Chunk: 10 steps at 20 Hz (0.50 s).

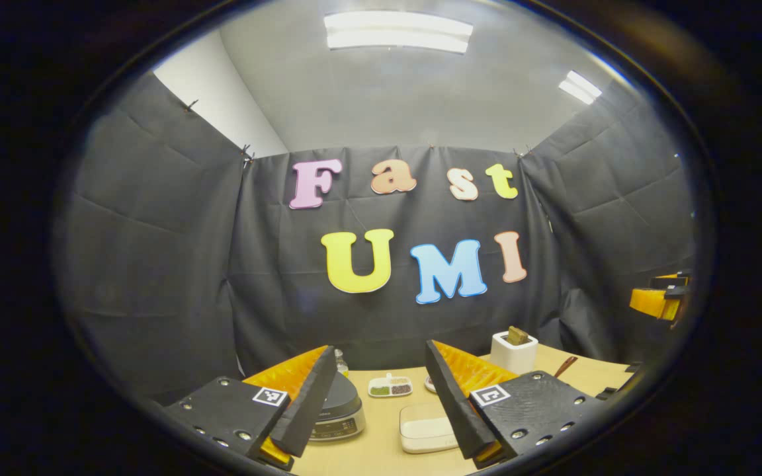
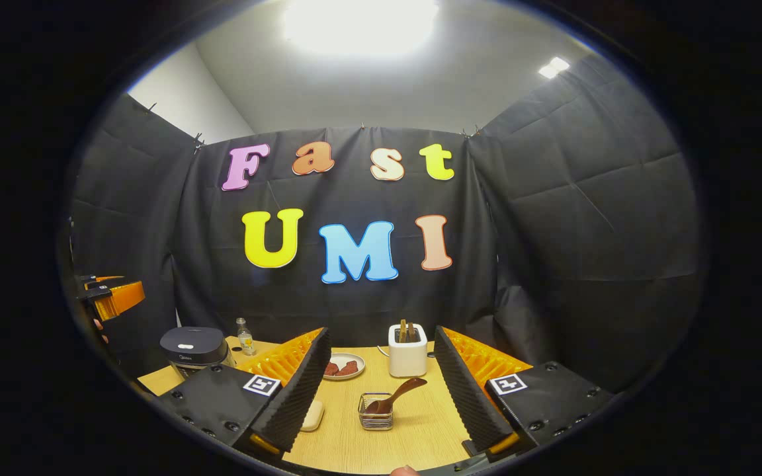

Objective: Close the left gripper, press the button to open the rice cooker; take a wooden spoon from the chopstick holder with the right hand, scoop a spoonful of rice and pour it into the rice cooker, then put the wooden spoon back into the chopstick holder.

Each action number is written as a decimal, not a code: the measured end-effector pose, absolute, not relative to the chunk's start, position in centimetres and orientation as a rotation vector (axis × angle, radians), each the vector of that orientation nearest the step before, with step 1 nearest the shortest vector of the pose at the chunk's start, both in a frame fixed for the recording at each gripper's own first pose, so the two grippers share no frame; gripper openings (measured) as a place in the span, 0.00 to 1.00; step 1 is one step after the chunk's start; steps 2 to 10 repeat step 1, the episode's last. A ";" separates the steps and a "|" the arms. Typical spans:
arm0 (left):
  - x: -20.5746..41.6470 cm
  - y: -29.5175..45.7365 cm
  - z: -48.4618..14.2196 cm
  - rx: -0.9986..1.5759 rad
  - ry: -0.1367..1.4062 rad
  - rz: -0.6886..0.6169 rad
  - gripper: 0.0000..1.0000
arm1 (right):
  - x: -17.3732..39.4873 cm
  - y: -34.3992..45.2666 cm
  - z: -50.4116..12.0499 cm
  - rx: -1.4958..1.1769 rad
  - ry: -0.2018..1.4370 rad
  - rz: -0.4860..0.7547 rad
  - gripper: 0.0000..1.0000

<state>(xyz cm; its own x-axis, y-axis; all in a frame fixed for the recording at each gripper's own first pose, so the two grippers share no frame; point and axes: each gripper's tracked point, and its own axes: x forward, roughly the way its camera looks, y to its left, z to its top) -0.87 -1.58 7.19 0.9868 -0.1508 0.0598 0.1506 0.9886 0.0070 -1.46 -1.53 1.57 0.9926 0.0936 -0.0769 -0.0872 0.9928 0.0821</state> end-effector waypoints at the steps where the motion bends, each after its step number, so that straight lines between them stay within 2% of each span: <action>1: -0.8 -1.5 7.1 0.000 -0.059 -0.150 0.83 | -1.4 -1.5 1.5 0.078 0.080 0.091 0.99; 10: -0.8 -1.5 7.1 0.000 -0.059 -0.150 0.83 | -1.4 -1.5 1.5 0.078 0.080 0.091 0.99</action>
